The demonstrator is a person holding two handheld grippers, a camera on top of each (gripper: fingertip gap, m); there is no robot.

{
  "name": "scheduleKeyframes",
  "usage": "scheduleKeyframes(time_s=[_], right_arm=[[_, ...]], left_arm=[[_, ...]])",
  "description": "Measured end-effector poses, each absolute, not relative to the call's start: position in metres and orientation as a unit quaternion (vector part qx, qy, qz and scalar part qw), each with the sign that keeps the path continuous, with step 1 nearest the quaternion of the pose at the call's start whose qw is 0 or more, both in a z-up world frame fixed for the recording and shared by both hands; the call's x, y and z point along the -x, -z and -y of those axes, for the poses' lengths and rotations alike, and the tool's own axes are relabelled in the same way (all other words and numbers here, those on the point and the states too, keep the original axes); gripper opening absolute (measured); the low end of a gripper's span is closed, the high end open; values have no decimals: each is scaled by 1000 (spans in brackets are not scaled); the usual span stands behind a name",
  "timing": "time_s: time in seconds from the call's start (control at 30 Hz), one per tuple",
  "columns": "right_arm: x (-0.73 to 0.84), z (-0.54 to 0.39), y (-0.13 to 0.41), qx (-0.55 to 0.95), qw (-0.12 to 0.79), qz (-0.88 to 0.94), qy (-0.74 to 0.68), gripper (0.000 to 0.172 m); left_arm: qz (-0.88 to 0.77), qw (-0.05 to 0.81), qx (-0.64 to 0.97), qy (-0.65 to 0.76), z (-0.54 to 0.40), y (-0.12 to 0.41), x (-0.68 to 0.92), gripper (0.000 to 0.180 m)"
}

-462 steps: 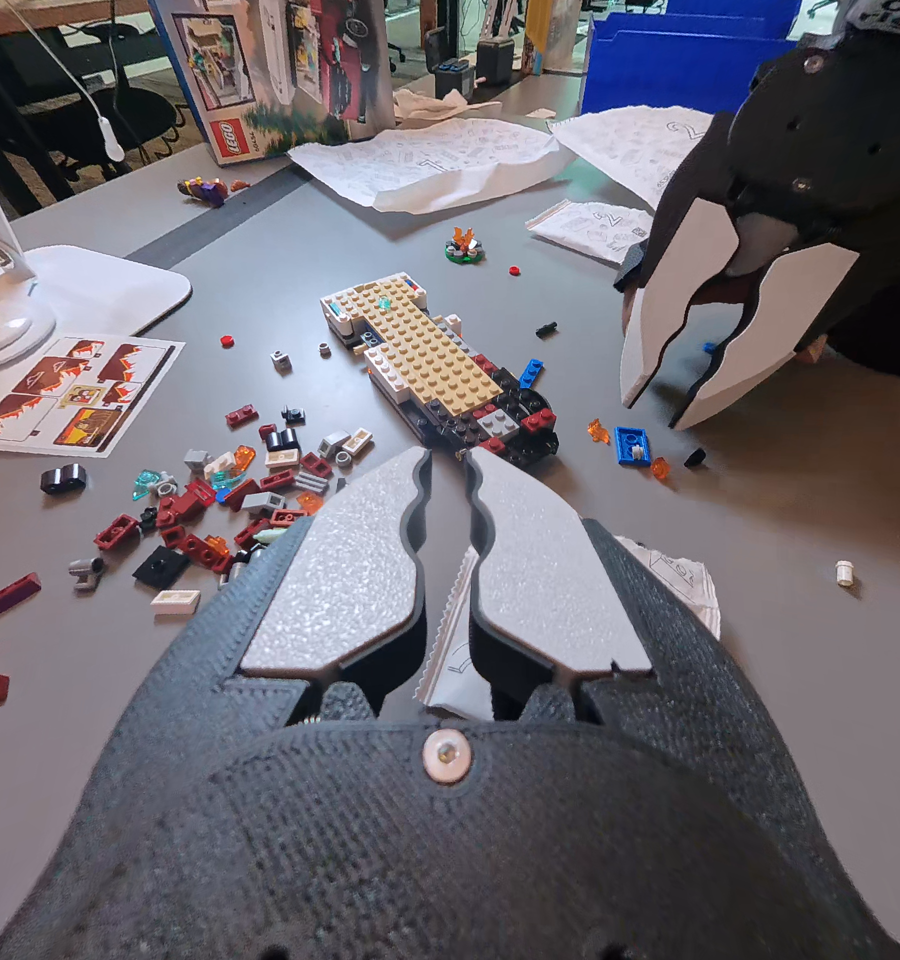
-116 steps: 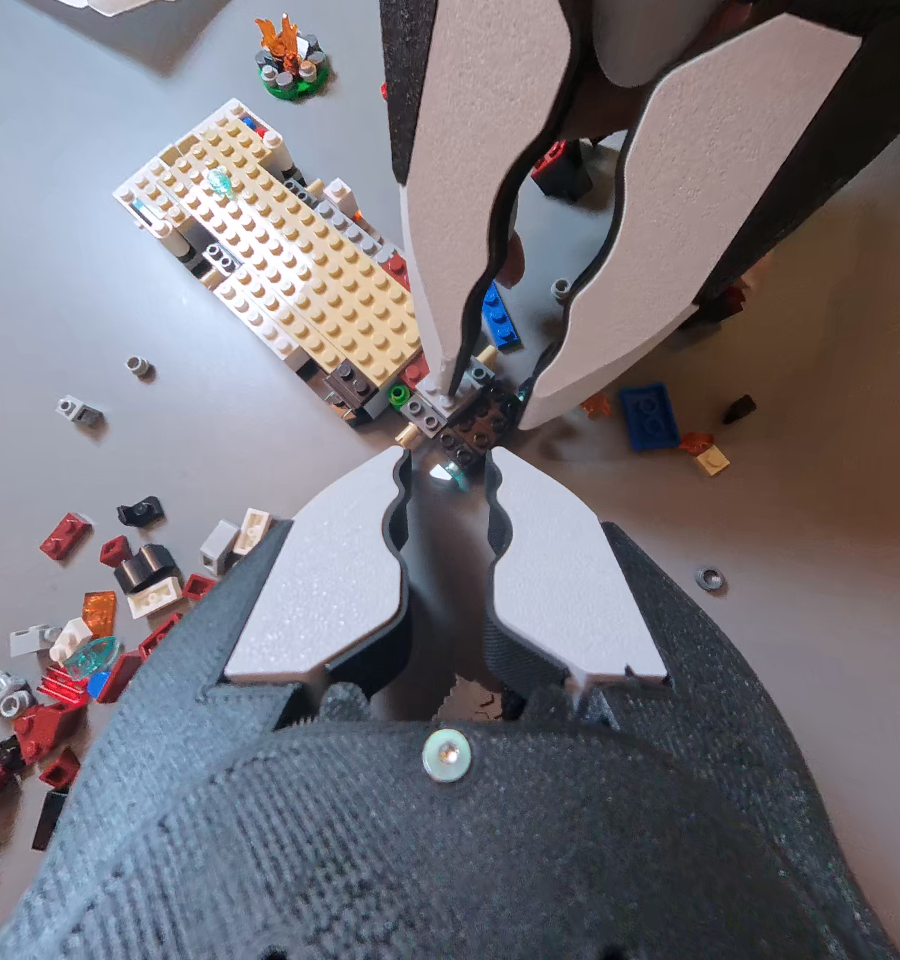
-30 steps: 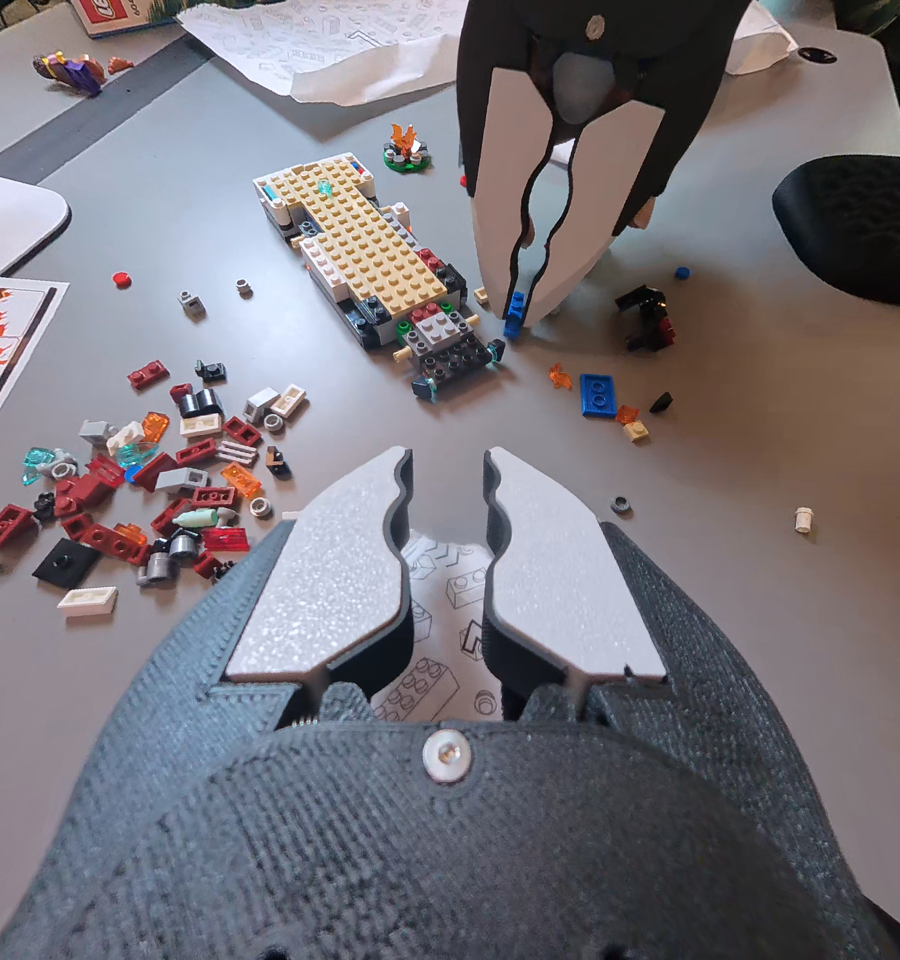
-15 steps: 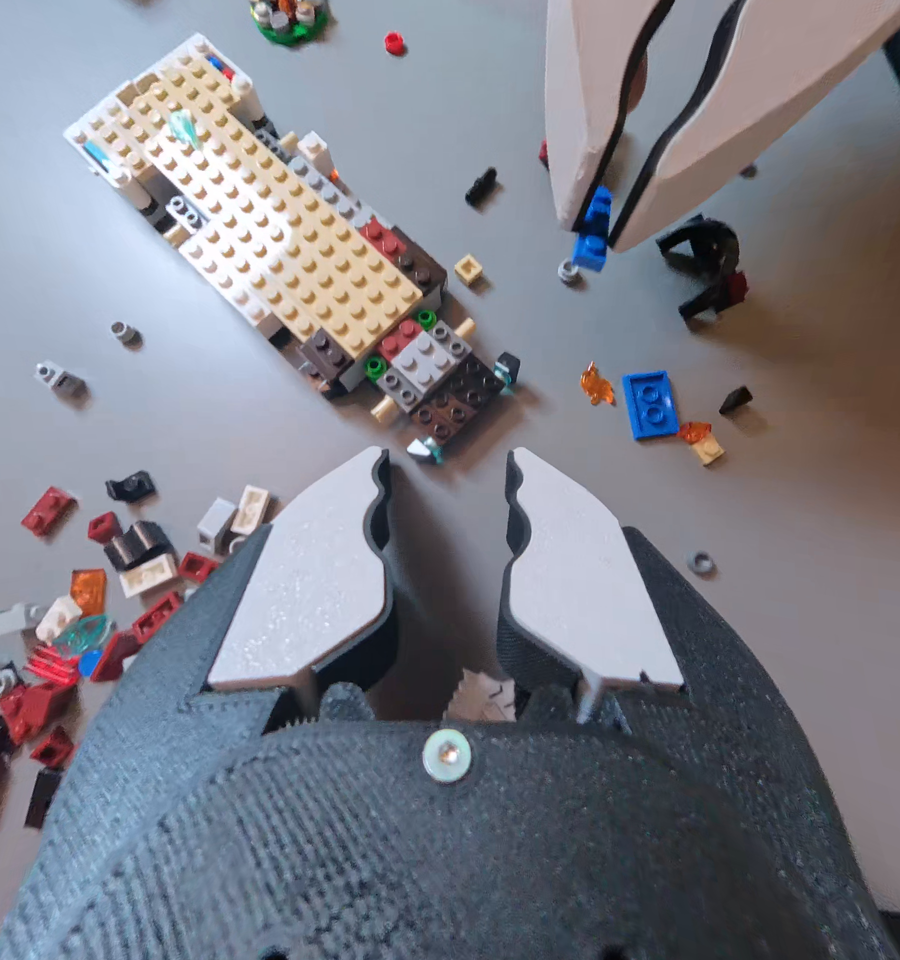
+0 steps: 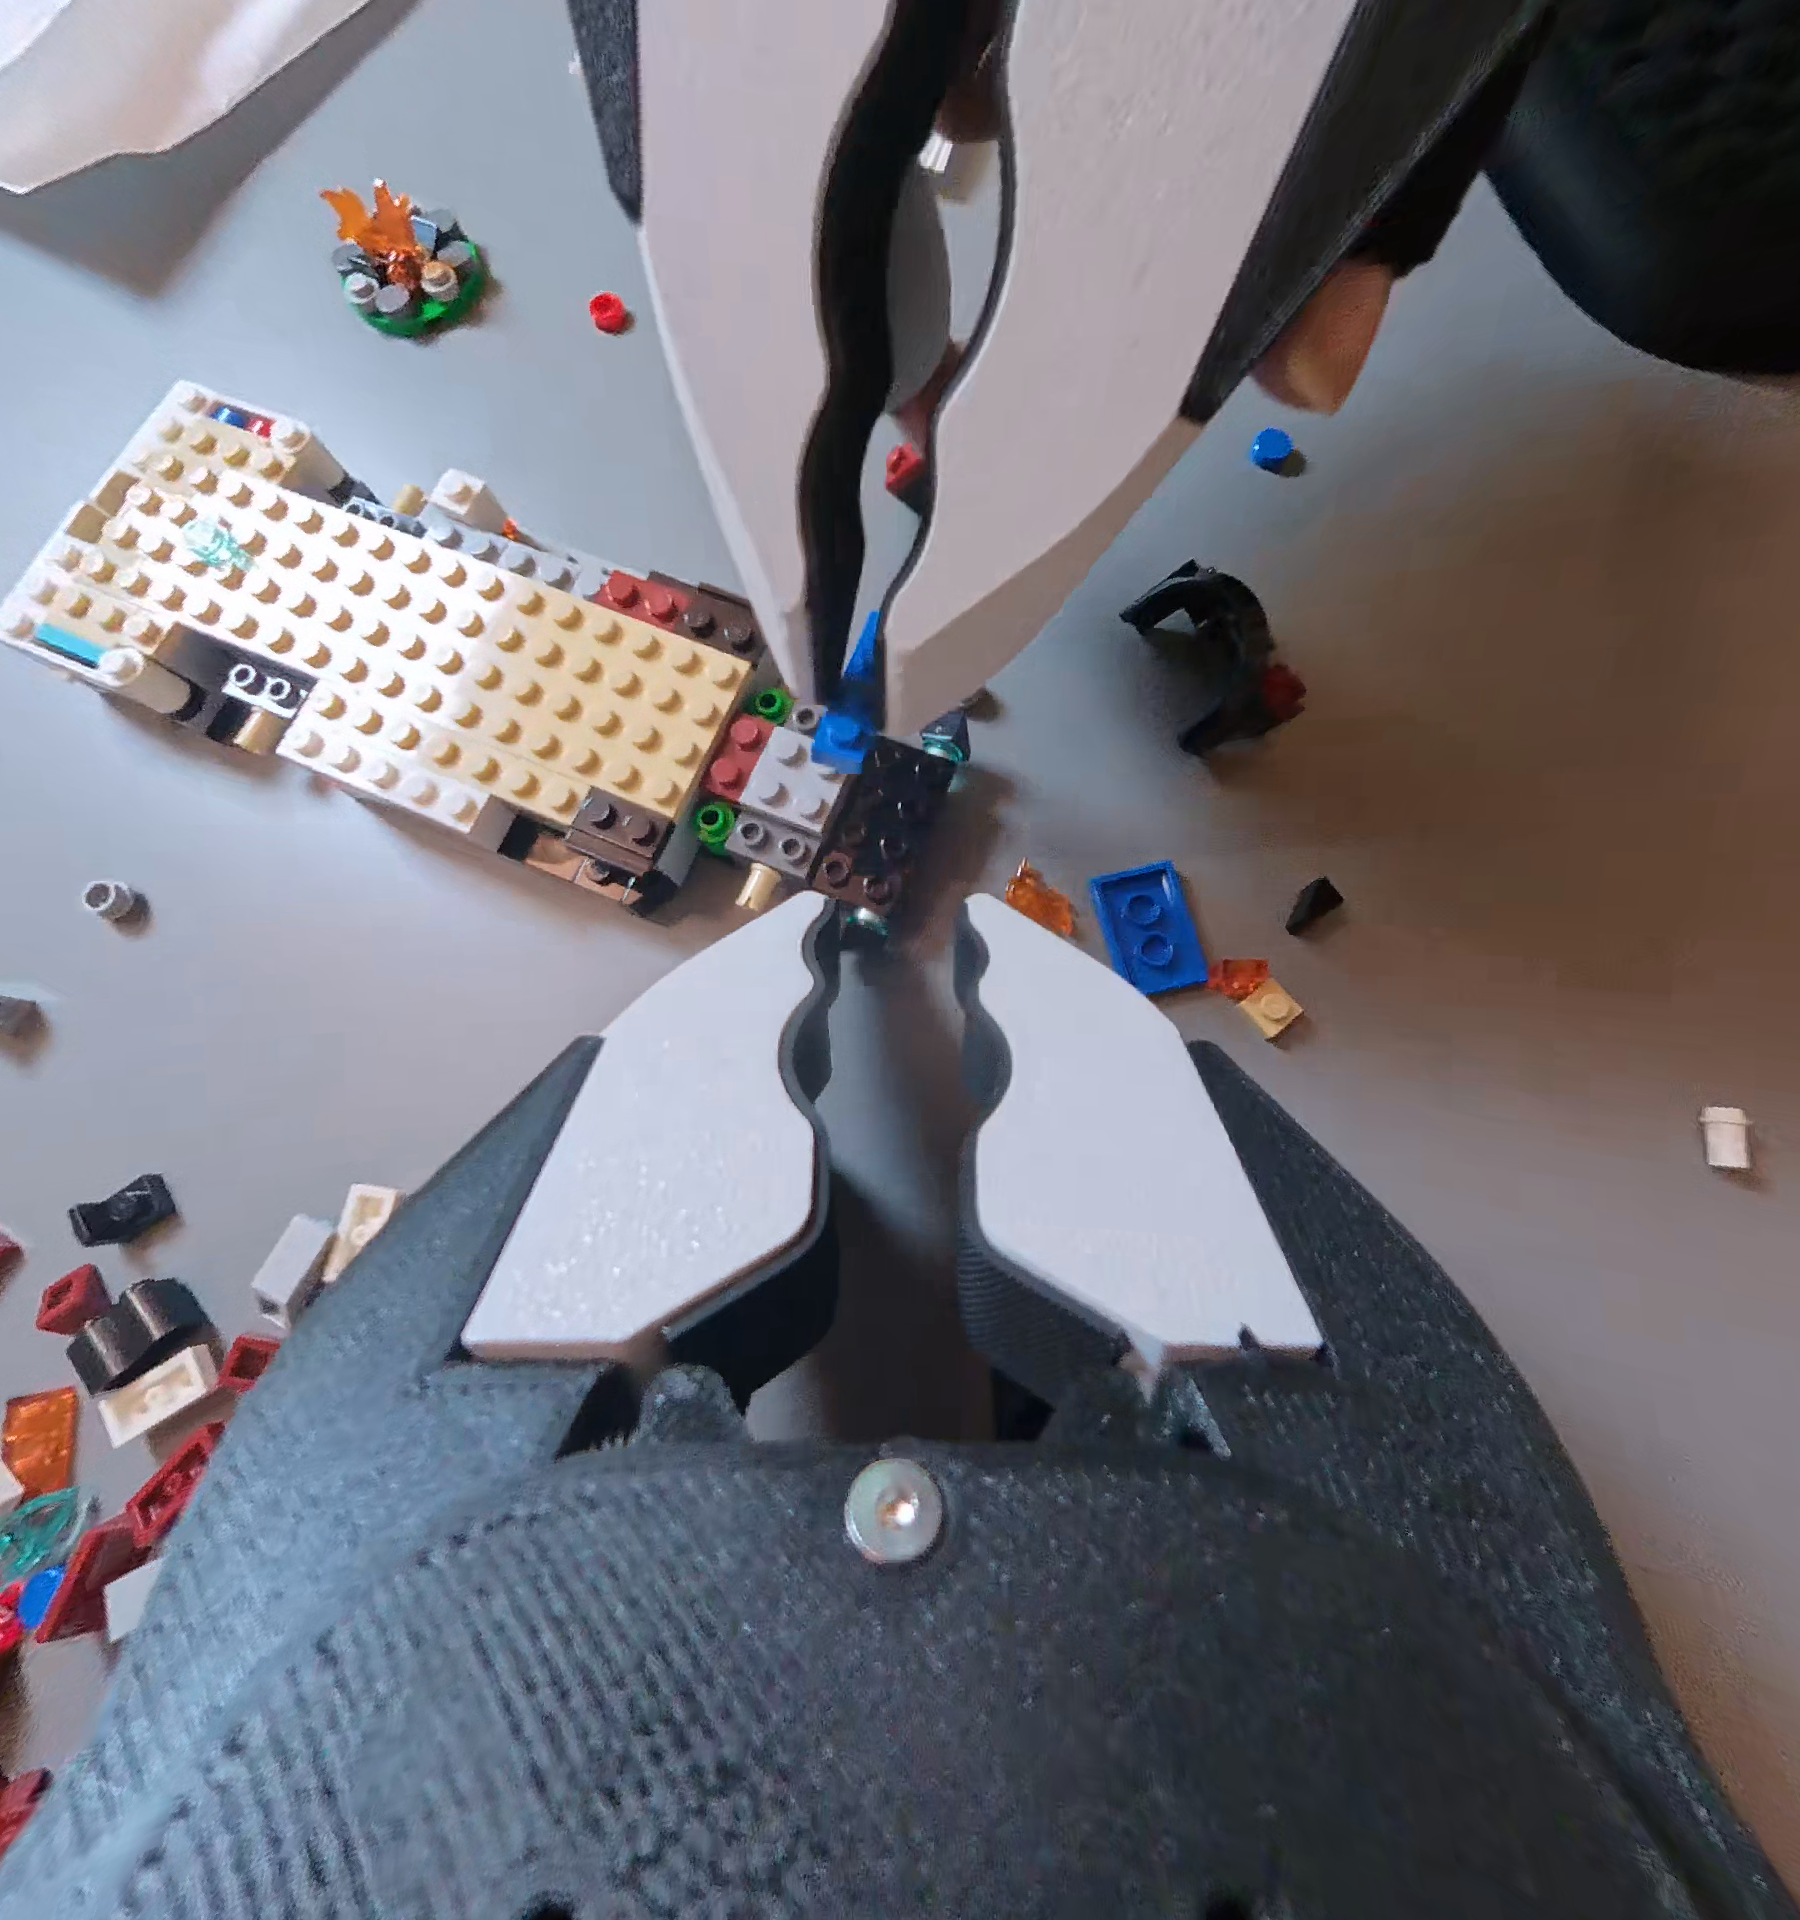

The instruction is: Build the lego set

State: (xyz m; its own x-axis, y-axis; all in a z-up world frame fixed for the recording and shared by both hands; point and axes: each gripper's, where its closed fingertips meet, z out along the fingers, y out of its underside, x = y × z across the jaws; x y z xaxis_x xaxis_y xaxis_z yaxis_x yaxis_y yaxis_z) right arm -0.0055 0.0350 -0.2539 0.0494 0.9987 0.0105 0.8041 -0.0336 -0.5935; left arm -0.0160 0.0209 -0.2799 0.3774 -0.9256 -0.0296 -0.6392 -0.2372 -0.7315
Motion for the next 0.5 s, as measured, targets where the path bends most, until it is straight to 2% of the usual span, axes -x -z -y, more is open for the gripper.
scheduleKeyframes(time_s=[0.5], right_arm=[[17, -34, 270, 699, 209, 663, -171, 11]], left_arm=[[-500, 352, 761, 217, -27, 280, 27, 22]])
